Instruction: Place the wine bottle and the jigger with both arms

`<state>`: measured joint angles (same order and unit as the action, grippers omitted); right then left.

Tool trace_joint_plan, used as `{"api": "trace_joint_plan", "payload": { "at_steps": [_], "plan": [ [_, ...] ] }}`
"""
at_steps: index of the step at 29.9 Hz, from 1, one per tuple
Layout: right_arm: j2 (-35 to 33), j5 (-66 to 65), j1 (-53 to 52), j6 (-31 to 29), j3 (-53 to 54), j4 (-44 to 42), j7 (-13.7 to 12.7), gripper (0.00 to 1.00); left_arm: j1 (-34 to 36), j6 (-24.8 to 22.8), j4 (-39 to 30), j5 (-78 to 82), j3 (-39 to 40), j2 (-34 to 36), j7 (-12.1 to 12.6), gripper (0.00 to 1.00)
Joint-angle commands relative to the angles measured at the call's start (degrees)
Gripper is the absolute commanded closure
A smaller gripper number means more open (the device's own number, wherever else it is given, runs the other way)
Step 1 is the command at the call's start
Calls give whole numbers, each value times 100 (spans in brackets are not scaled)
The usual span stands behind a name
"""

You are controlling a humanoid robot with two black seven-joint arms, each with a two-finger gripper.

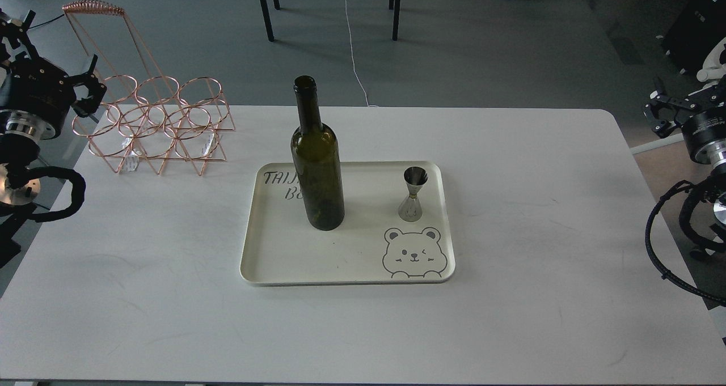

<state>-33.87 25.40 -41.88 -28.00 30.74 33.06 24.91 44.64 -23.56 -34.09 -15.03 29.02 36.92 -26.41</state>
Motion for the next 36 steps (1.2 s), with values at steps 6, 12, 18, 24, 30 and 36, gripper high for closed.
{"api": "trace_joint_plan", "payload": {
  "at_steps": [6,12,18,24,30,36],
  "plan": [
    [-5,-8,22,0,-25,139,14,1,1,-34,-1,26,-2,8,4,2],
    [-364,-209,13,0,-86,639,14,1,-8,-43,-10,26,-2,8,4,2],
    [-1085,-1527,13,0,-7,1816,40,1,-25,-43,-45,26,-2,-53,-14,2],
    [-1797,-2905,-188,504,-7,3248,31,1,-69,-70,-45,9,-2,-106,-31,2],
    [-2053,-3979,-567,1077,-69,4296,-4,1,-131,-166,-45,-9,42,-142,-40,2],
    [-2088,-5569,-1058,1480,-822,5007,-4,1,-131,-184,-45,0,139,-115,-40,2]
  ]
}}
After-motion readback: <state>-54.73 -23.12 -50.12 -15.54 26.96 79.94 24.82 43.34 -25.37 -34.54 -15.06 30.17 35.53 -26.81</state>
